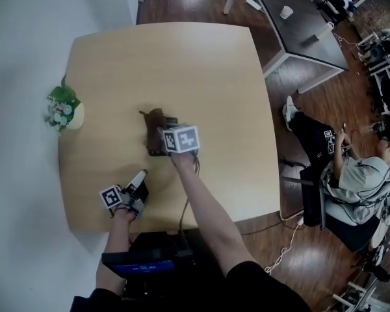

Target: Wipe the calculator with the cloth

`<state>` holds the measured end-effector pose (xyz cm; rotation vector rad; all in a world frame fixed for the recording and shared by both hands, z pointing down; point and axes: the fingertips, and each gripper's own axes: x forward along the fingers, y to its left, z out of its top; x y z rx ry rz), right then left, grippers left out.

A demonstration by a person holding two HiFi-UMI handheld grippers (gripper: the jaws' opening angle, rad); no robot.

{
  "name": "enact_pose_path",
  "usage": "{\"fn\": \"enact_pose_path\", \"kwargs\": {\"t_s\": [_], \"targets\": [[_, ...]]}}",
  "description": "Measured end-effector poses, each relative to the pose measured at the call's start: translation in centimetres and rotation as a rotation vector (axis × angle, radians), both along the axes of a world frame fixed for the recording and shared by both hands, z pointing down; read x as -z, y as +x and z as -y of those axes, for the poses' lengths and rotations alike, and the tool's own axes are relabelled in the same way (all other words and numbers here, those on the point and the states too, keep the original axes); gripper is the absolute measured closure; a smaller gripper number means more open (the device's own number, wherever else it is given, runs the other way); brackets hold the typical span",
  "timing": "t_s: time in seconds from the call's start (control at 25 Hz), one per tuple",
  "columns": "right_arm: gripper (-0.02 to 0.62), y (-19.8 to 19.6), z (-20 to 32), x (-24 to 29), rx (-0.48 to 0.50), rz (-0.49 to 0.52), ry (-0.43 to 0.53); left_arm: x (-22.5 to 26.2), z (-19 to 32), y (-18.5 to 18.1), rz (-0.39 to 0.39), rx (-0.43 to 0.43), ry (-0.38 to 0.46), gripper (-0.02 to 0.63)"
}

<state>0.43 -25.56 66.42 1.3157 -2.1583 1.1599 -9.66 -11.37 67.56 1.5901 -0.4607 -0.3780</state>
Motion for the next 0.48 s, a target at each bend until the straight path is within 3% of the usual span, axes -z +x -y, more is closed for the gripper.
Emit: {"fn": "enact_pose_path", "kwargs": {"t_s": [0.32,0.4,0.48], "targets": [[0.528,9.0,-2.2,0.2,-0.146,-0.084,-0.006,0.0,-0.2,0.1,0.002,-0.007,-0.002,0.612],[0.528,8.1,-2.2,1.5,-0.145,-0.063,0.030,0.0,-0.1,0.0,-0.001,-0.008,-0.001,0.612],[0.528,4.5,-1.7,3.2,-0.094,0.005,0.084,0.0,-0.1,-0.1,-0.007,-0.007,0.002,0.612]]}}
